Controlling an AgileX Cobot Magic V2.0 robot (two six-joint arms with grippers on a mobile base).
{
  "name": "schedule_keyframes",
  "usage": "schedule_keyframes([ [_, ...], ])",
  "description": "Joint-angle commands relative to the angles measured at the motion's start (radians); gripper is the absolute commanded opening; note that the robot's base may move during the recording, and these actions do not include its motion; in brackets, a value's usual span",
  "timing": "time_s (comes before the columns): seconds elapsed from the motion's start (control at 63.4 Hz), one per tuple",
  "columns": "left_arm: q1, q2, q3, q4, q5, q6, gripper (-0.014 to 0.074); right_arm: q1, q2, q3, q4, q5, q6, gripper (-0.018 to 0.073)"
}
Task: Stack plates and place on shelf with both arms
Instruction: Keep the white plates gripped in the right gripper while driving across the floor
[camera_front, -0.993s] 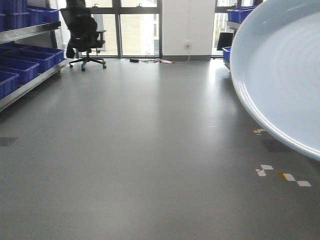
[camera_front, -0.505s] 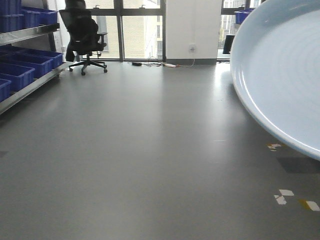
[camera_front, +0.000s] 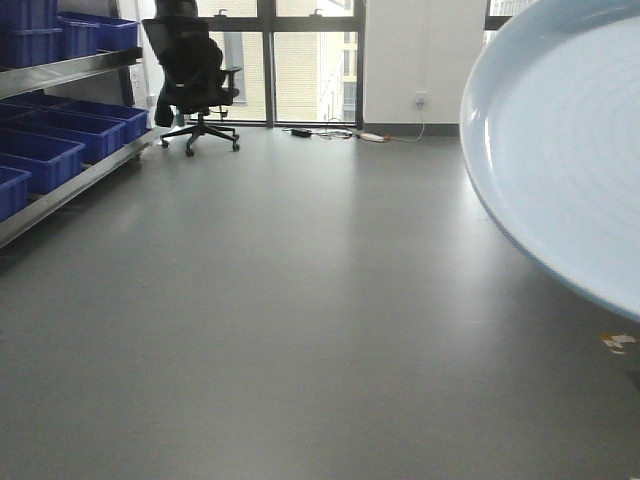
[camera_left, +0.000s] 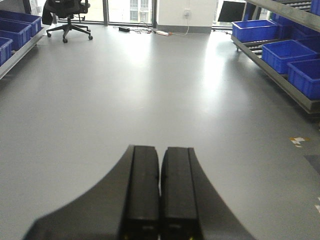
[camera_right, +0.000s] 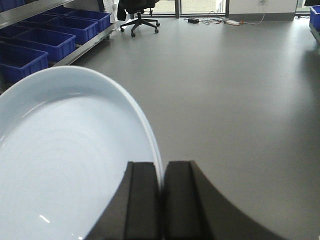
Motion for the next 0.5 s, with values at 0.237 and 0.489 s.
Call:
schedule_keyframes([
  [0.237, 0.002, 0.011, -0.031, -0.002, -0.091, -0.009, 0.0083, -0.006, 0.002, -0.031, -0.008, -0.102, -0.005, 0.0052],
  [0.489, 0.002, 0.013, -0.031, -0.002, -0.091, -0.009, 0.0083, -0.006, 0.002, -0.031, -0.008, -0.102, -0.005, 0.0052],
])
